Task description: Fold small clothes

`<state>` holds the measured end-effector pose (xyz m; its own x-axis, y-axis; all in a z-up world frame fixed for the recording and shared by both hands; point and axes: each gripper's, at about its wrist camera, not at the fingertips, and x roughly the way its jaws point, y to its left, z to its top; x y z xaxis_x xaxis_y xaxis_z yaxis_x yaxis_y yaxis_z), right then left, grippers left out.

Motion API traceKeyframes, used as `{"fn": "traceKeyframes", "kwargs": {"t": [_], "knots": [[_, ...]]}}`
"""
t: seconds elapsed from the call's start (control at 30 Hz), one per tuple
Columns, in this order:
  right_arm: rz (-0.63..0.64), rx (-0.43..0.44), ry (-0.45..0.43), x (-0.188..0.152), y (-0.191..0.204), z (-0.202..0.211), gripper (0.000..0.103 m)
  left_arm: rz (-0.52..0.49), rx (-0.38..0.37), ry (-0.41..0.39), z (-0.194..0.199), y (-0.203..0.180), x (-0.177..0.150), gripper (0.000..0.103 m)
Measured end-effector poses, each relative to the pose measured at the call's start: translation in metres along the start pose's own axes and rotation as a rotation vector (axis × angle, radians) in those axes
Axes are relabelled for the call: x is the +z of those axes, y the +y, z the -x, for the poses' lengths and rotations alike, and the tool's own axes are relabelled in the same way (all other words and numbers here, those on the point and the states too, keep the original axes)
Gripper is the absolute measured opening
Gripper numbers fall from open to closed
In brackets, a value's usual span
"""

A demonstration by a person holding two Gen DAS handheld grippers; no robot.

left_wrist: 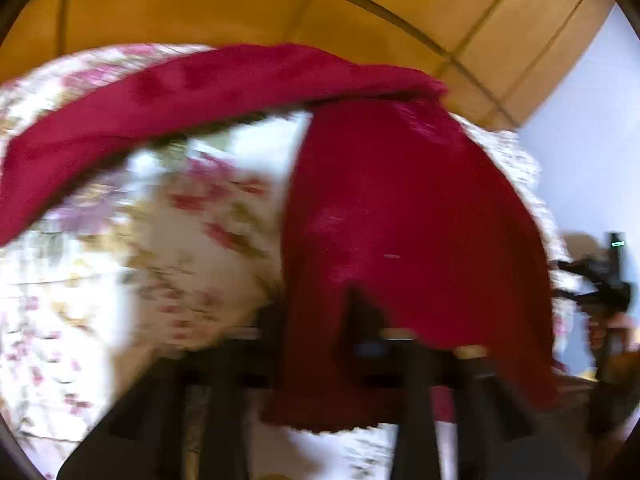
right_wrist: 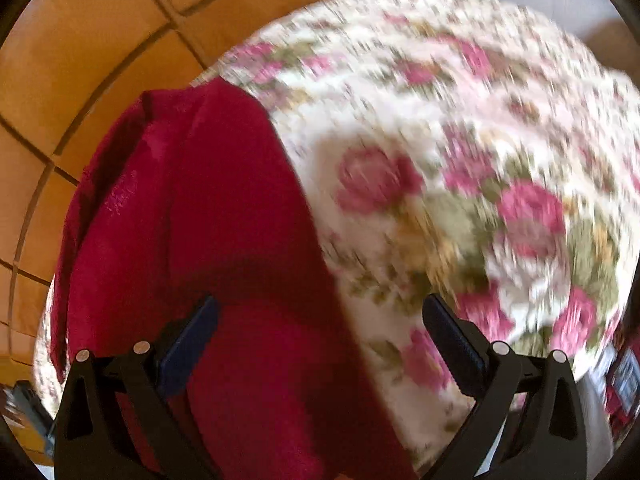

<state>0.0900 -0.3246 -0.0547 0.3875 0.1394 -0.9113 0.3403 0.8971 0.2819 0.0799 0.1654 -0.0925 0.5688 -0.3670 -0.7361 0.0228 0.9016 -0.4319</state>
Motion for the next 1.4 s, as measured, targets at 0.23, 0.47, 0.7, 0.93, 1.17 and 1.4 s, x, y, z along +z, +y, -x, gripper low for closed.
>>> {"fn": "traceKeyframes", "kwargs": {"t": [0.23, 0.47, 0.7, 0.93, 1.17, 1.4], "knots": [[0.041, -0.034, 0.023, -0.012, 0.001, -0.005, 0.063, -0.041, -0.039, -0.112, 0.047, -0.017, 0.008, 0.007], [0.184, -0.16, -0.164, 0.005, 0.034, 0.012, 0.0, 0.01, -0.05, -0.13, 0.062, -0.01, 0.0, 0.006], [0.123, -0.115, -0.289, 0.053, 0.014, 0.035, 0.007, -0.02, -0.014, -0.082, 0.065, -0.004, -0.028, 0.006], [0.134, 0.029, 0.047, 0.005, 0.009, -0.003, 0.057, 0.057, 0.031, -0.097, 0.035, 0.026, -0.033, 0.006], [0.323, -0.034, 0.051, -0.035, 0.025, -0.014, 0.017, 0.092, -0.025, -0.119, 0.031, 0.036, -0.037, 0.006], [0.408, -0.292, -0.141, -0.004, 0.036, -0.001, 0.004, 0.043, -0.077, -0.11, 0.042, 0.028, -0.043, 0.006]]}}
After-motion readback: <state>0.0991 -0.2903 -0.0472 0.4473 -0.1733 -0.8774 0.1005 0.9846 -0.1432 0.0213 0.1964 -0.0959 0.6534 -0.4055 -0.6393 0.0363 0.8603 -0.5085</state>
